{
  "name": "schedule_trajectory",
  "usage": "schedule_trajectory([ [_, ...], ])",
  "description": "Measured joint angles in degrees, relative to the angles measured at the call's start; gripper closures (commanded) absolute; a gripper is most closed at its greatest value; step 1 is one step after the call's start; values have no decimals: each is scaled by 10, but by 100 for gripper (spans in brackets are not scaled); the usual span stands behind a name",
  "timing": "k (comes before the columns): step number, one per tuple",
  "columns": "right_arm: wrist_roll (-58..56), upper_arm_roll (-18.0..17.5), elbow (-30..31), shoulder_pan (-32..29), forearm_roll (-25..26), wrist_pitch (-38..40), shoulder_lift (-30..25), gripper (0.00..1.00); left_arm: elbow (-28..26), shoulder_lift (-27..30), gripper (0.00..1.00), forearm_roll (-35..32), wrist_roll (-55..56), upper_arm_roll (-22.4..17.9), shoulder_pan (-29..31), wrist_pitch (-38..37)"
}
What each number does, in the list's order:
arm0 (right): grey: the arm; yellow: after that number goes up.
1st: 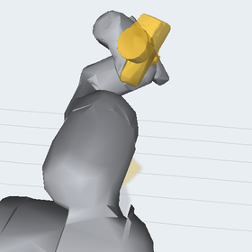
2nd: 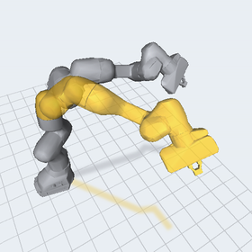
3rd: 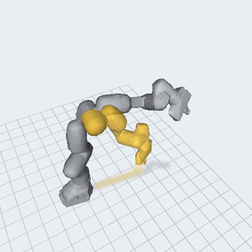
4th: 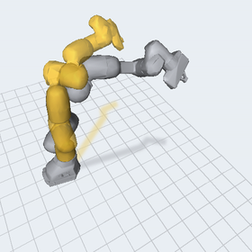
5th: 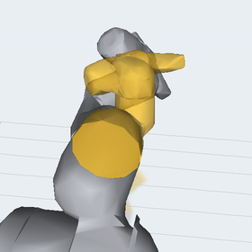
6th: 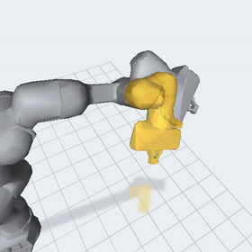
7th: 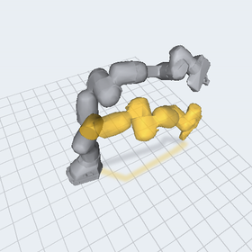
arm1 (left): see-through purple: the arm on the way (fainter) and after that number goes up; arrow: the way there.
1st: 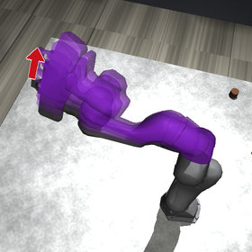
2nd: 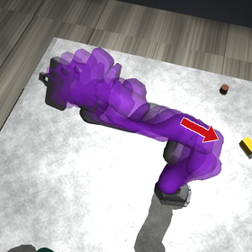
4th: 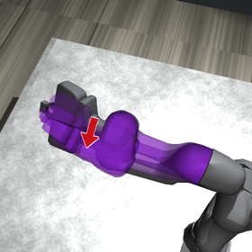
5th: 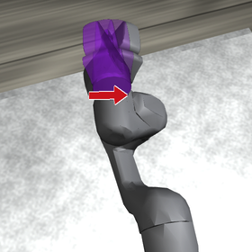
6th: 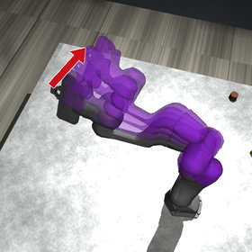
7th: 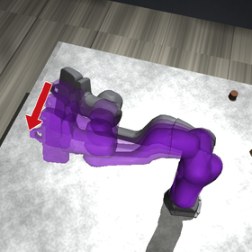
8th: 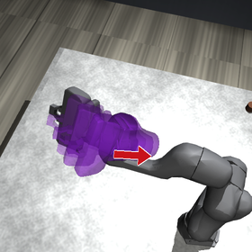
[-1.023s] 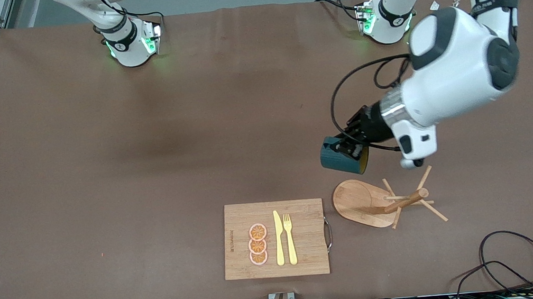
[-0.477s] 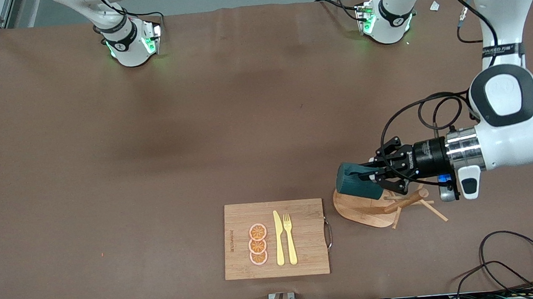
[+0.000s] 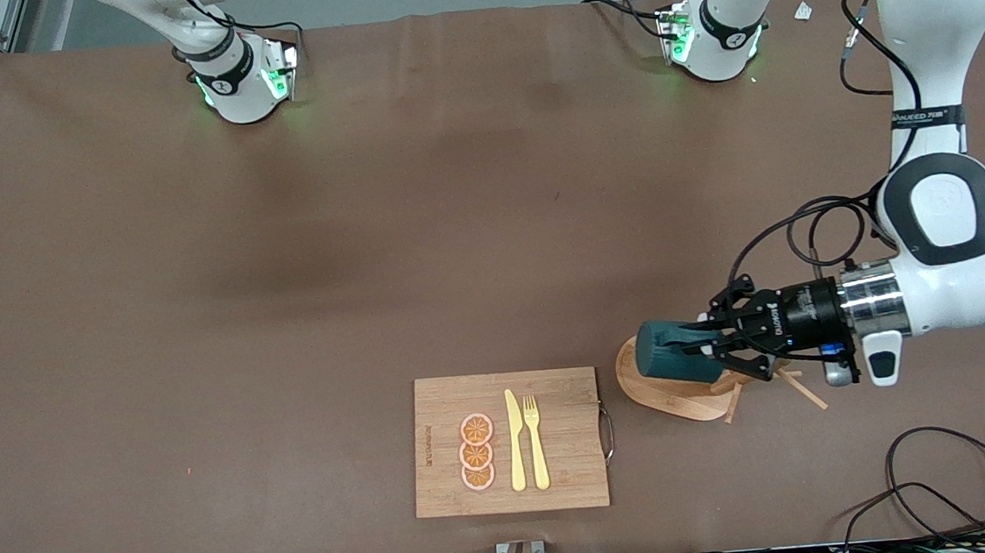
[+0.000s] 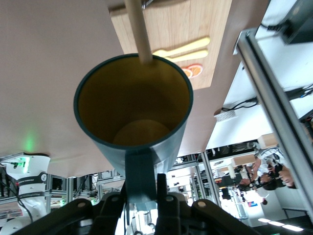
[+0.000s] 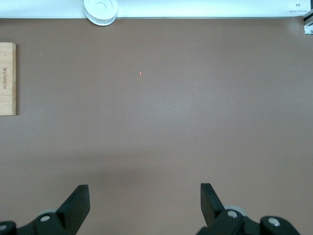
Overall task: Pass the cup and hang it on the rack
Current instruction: 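Move the mug over the wooden rack and hang it on a peg, then open the left gripper and pull it back from the mug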
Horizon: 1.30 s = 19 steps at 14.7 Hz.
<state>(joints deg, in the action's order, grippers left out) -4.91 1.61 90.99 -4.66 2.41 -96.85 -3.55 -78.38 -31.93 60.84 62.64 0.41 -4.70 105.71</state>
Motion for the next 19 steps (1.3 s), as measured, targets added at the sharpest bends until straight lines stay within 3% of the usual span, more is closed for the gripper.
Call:
schedule_trajectory([
  [15,0,-1,0,0,1,1,0,0,0,-39,97,21,1,0,40,19],
  [17,0,-1,0,0,1,1,0,0,0,-43,86,23,2,0,44,20],
  [18,0,-1,0,0,1,1,0,0,0,-45,67,23,2,0,47,20],
  [19,0,-1,0,0,1,1,0,0,0,-46,34,25,3,0,49,20],
])
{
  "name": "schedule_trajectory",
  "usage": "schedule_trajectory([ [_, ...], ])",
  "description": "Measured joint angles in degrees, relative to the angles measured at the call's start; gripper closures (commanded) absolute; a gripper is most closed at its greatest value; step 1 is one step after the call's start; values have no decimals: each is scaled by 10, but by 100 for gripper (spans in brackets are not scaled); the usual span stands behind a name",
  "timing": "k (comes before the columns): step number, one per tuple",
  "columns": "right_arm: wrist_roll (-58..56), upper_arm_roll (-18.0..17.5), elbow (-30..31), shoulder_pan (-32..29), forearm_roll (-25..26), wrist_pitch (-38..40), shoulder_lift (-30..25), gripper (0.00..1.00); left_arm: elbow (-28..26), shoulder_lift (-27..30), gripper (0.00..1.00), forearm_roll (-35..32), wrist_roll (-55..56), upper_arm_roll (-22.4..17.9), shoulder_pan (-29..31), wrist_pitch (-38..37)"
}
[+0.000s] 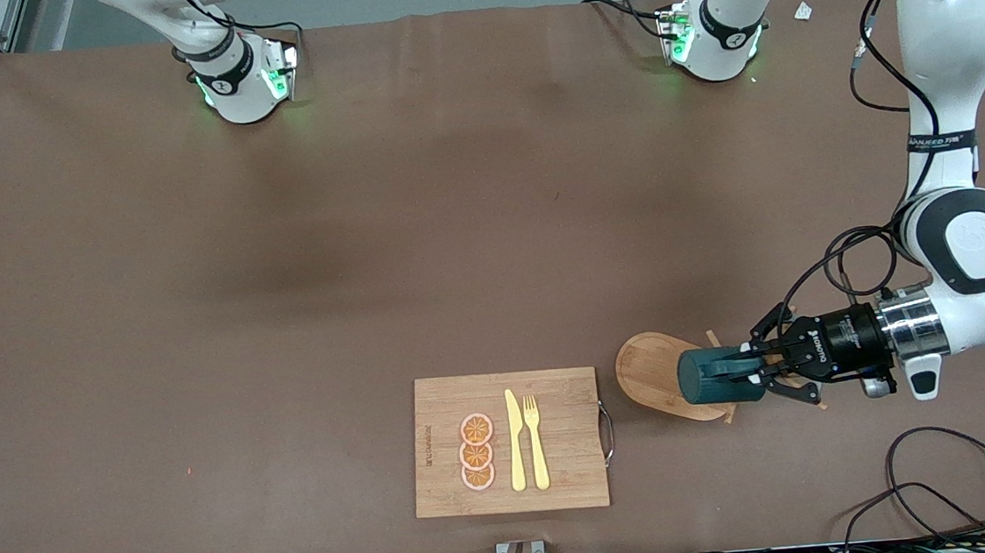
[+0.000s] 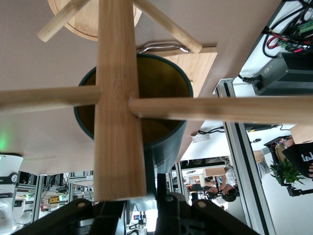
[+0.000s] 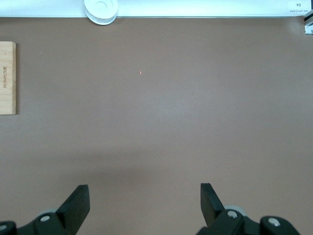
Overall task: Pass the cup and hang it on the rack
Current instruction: 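Open the left gripper and pull it back from the mug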
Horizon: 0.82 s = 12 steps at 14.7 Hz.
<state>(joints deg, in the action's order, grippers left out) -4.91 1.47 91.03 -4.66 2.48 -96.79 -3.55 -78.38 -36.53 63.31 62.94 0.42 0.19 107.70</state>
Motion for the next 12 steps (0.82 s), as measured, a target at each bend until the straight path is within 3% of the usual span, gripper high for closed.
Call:
schedule_trajectory([
  [1,0,0,0,0,0,0,0,0,0,-2,9,0,2,0,1,0],
  [2,0,0,0,0,0,0,0,0,0,-4,0,1,4,0,1,0],
  [9,0,0,0,0,6,3,0,0,13,4,0,-2,25,2,-1,-1],
  [12,0,0,0,0,6,5,0,0,19,40,0,-84,36,9,-11,-2],
])
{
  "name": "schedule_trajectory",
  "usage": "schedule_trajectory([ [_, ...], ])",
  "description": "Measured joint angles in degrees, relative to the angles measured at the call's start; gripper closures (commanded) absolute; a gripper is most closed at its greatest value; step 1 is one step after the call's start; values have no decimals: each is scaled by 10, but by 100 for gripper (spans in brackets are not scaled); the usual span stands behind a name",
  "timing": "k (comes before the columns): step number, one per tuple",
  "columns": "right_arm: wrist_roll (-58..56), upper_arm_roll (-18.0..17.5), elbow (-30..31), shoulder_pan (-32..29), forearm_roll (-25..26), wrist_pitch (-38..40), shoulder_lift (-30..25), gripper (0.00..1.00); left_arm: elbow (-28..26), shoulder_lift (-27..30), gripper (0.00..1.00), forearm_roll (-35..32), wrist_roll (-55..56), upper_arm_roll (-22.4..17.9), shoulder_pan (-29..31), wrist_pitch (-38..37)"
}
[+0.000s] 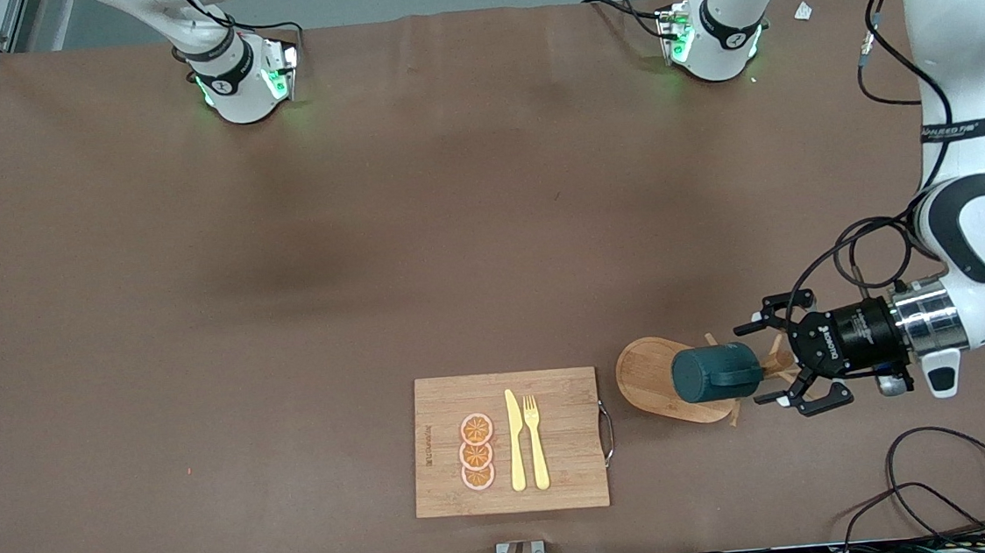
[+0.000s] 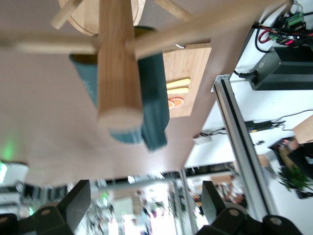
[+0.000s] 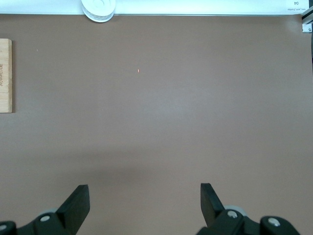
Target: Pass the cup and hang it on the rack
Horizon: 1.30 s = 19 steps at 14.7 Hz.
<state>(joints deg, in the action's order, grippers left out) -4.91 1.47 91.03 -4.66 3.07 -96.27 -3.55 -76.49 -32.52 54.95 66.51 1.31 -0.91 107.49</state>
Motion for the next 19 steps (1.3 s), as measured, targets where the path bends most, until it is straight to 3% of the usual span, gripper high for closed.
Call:
schedule_trajectory([
  [8,0,0,2,0,0,10,0,0,1,127,0,-314,-1,5,-80,-39],
  [12,0,0,3,0,0,11,0,0,1,178,0,-468,-138,16,-83,-121],
  [15,0,0,3,0,0,12,0,0,0,215,0,-509,-286,12,-67,-170],
  [19,0,0,3,0,1,12,0,0,-27,261,0,-514,-470,9,-20,-205],
])
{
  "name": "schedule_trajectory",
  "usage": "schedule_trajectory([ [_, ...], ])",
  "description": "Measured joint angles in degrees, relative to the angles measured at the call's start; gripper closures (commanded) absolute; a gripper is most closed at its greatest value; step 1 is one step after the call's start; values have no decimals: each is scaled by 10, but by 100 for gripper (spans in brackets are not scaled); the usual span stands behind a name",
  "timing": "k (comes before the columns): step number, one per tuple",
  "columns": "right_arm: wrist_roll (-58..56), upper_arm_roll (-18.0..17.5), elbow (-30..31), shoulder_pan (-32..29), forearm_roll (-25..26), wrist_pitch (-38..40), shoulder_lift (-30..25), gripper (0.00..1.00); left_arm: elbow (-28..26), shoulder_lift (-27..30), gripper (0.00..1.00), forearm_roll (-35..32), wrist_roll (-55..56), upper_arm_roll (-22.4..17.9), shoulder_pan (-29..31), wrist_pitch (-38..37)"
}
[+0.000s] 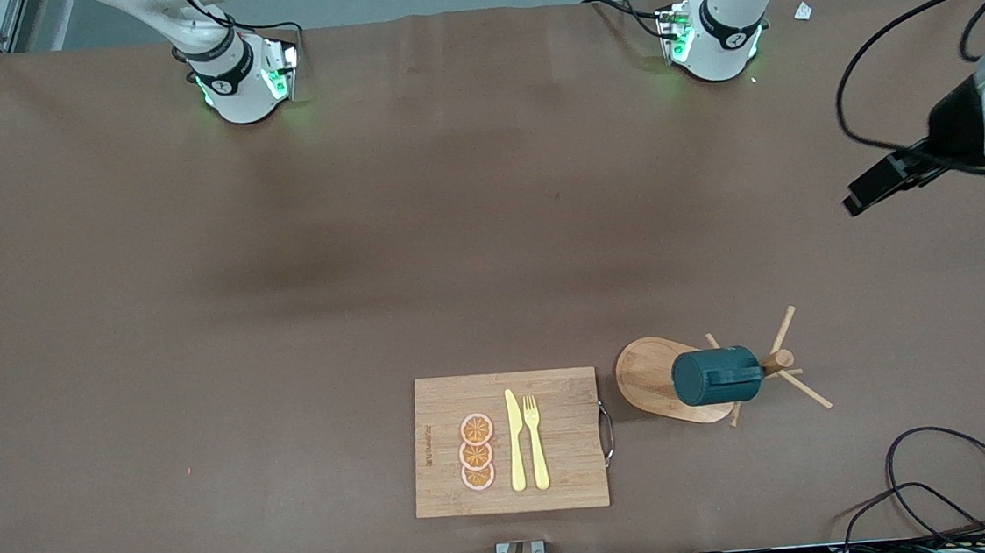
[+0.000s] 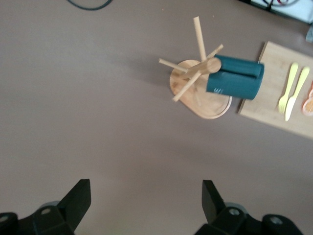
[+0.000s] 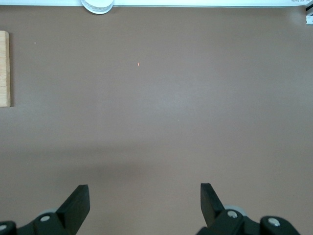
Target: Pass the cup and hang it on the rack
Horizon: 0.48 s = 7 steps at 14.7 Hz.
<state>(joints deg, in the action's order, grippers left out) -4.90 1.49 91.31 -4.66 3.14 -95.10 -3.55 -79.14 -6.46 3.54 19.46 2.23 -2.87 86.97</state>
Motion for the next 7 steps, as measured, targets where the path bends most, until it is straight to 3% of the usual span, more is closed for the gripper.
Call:
schedule_trajectory([
  [3,0,2,0,-1,0,0,0,0,-32,33,0,0,-96,-2,20,-16],
  [7,0,4,0,-1,0,0,0,0,-84,75,0,-18,-112,14,21,-23],
])
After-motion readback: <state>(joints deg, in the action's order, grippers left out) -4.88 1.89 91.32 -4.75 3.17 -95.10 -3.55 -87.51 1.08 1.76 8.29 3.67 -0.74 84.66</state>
